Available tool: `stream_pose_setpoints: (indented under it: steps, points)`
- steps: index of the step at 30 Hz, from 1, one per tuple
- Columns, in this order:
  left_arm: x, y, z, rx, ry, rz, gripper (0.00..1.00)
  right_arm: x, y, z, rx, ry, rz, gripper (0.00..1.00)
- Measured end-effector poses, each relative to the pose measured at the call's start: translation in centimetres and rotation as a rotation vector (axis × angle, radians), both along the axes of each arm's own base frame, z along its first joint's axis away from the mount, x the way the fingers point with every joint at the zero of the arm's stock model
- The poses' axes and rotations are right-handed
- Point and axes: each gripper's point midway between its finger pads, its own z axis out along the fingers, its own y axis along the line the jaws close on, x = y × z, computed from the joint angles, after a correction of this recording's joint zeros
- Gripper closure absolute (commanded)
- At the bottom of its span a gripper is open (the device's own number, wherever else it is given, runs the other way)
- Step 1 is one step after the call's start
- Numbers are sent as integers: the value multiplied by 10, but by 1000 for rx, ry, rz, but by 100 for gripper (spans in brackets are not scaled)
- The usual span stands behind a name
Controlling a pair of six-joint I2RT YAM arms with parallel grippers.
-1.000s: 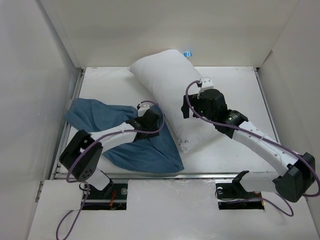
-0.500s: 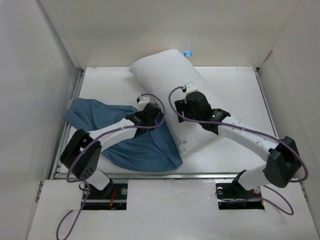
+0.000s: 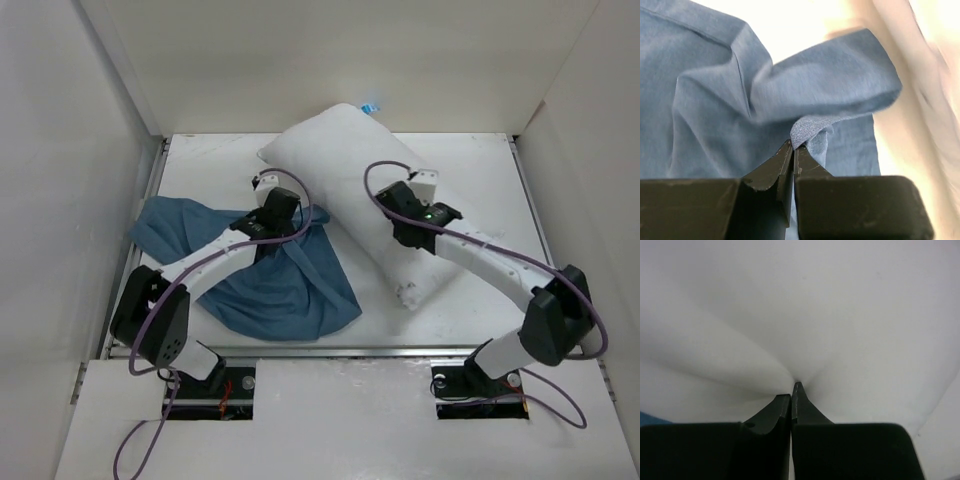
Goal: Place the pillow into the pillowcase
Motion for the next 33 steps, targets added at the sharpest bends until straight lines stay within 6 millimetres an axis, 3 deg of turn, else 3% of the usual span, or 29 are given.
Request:
stream_pose_setpoints:
  steps: [3, 6, 10, 13, 14, 15, 17, 22, 25, 29, 33]
  points:
    - [13, 5, -15, -5, 20, 8, 100, -16, -46, 3, 64, 24, -162, 100]
    - [19, 10, -40, -2, 79, 8, 100, -35, -88, 9, 98, 35, -320, 93]
    - [23, 20, -66, 7, 143, 19, 100, -59, -119, 27, 110, 31, -419, 81]
    - [36, 31, -66, 0, 145, 45, 100, -60, -122, 48, 104, 11, -403, 60]
    - [45, 36, -64, -4, 134, 61, 100, -55, -120, 56, 106, -8, -384, 45]
    - [55, 41, -60, -9, 119, 77, 100, -50, -116, 64, 111, -25, -357, 19]
    - [79, 54, -53, -19, 87, 113, 100, -36, -105, 79, 123, -62, -278, 1]
    - [127, 87, -41, -77, 6, 152, 100, 6, -41, 106, 209, -148, 40, 0]
    - [134, 100, -40, -103, -4, 147, 100, 42, -2, 126, 229, -195, 202, 0]
    - [138, 92, -36, -123, -29, 94, 100, 110, 53, 155, 199, -268, 365, 0]
    - [134, 76, -31, -136, -34, 37, 100, 168, 112, 155, 152, -309, 504, 0]
